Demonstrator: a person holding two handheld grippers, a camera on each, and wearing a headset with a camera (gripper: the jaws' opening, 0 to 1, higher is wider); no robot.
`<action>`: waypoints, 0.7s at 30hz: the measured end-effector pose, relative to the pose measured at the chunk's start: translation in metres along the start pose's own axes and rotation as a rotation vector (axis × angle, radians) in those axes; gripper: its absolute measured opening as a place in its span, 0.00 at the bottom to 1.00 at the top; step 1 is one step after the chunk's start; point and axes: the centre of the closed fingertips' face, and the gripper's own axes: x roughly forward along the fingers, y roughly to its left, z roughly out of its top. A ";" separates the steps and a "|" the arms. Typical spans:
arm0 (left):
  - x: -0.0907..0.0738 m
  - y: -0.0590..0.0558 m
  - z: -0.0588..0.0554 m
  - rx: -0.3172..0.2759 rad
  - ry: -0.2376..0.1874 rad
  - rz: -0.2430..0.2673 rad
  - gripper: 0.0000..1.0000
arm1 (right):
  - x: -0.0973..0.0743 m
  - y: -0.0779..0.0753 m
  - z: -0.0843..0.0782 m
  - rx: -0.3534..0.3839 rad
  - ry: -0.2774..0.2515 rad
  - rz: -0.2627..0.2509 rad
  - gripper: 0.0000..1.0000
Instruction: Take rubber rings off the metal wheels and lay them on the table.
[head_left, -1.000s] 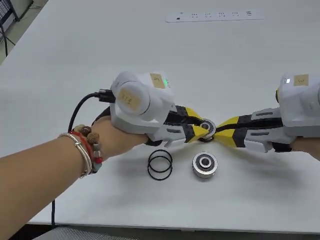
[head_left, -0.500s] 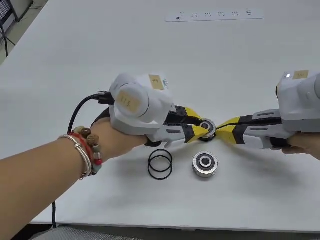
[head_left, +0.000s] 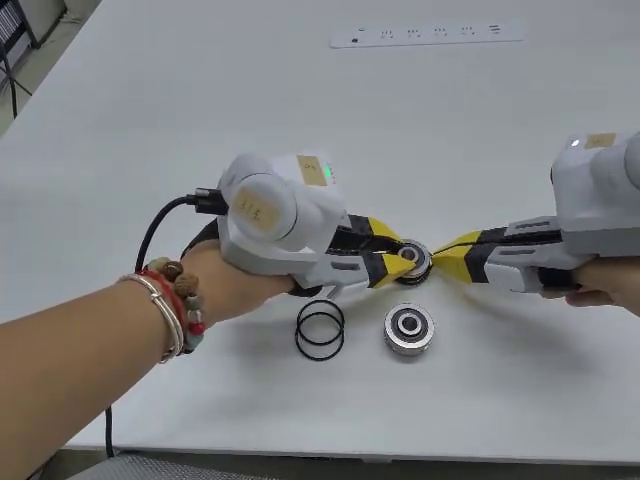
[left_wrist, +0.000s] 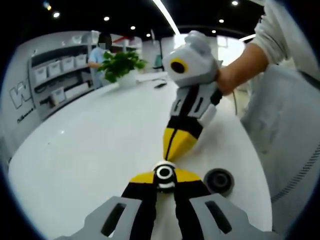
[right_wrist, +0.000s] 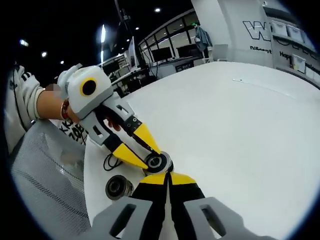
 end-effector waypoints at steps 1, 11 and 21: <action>0.000 0.000 0.000 -0.001 -0.001 0.000 0.13 | -0.001 0.000 0.003 0.056 -0.018 0.001 0.00; 0.000 0.000 0.000 -0.002 0.007 0.010 0.13 | -0.001 0.002 0.003 0.079 -0.010 -0.010 0.00; 0.001 0.001 0.000 -0.004 0.006 0.011 0.13 | 0.000 0.009 0.007 0.072 -0.018 0.009 0.00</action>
